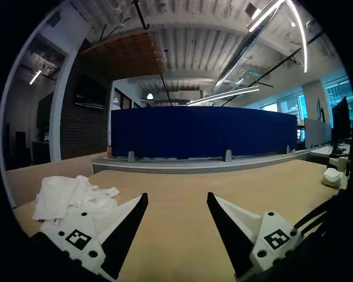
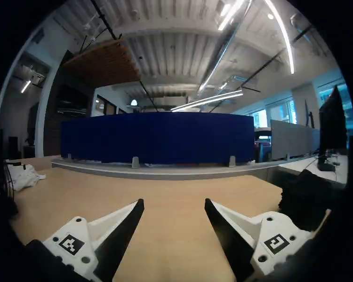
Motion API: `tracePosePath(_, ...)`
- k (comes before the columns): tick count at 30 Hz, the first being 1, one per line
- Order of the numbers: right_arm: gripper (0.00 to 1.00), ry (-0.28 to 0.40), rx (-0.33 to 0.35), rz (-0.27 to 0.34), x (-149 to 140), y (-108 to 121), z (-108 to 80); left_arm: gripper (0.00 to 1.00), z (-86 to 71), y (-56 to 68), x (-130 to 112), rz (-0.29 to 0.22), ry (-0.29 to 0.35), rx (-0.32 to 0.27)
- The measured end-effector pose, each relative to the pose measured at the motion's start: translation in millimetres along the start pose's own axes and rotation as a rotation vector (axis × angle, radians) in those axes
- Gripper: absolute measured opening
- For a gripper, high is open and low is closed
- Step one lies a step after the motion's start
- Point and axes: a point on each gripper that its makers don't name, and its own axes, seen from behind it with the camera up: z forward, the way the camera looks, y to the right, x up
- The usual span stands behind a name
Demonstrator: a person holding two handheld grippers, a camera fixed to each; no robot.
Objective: Fold towel
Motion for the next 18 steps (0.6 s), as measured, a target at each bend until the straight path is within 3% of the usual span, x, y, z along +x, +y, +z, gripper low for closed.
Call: tracePosePath(18, 1.00, 0.000, 0.000, 0.001, -1.3, -0.4, -3.9, 0.93, -0.6, 0.1, -0.2, 0.000, 0.000, 0.000)
